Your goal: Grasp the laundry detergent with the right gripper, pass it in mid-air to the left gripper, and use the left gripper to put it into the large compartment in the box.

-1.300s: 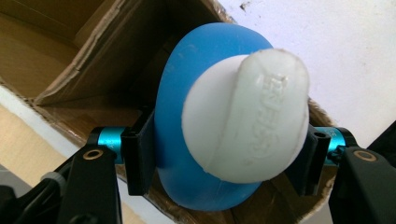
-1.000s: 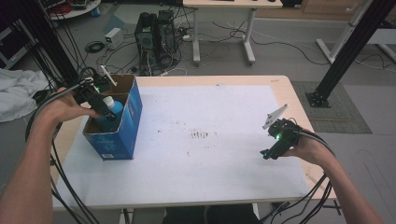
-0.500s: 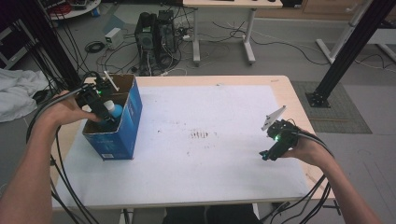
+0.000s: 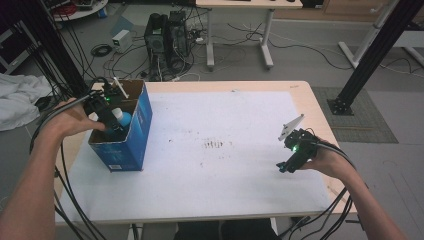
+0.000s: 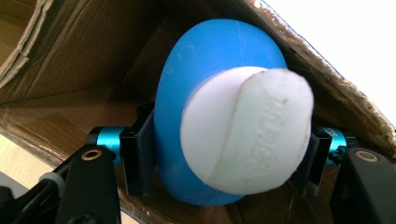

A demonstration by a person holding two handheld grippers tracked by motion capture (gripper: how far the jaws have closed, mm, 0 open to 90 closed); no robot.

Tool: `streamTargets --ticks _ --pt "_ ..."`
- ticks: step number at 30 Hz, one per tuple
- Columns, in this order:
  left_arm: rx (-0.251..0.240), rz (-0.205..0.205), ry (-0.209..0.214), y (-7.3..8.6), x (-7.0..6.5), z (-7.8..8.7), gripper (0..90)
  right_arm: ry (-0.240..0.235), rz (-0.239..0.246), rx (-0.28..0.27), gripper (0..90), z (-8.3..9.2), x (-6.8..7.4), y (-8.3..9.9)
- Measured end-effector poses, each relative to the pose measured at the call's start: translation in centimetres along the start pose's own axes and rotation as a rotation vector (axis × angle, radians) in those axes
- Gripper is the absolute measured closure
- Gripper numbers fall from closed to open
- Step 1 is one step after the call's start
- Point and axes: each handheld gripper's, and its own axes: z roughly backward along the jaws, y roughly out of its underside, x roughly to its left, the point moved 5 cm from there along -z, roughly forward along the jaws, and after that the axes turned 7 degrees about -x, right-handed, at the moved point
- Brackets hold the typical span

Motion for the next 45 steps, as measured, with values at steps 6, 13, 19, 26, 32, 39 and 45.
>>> streamTargets --ticks 6,13,19,26,32,39,45 --pt "0.031 -0.016 -0.025 0.0 0.1 0.0 34.7 -0.003 0.004 0.0 12.1 -0.1 0.0 0.1" --pt "0.019 -0.004 -0.027 0.0 0.0 0.0 33.4 -0.005 0.006 0.006 12.1 -0.1 0.1 0.1" --pt "0.023 -0.005 -0.016 0.0 0.0 0.2 29.9 -0.005 0.037 0.028 12.0 0.1 -0.2 0.3" --pt "0.025 -0.009 -0.024 -0.1 0.0 0.5 29.8 -0.006 -0.007 0.013 12.1 -0.2 0.2 0.1" --pt "0.014 0.002 -0.015 -0.1 0.0 0.9 27.1 -0.013 -0.015 0.015 12.1 -0.1 0.3 0.2" --pt "0.019 -0.007 -0.038 -0.2 0.1 1.6 26.4 -0.007 -0.007 0.013 12.1 -0.1 0.2 0.2" --pt "0.007 -0.007 -0.039 -0.4 0.1 2.3 25.4 -0.006 -0.016 0.012 12.1 -0.1 0.3 0.3"
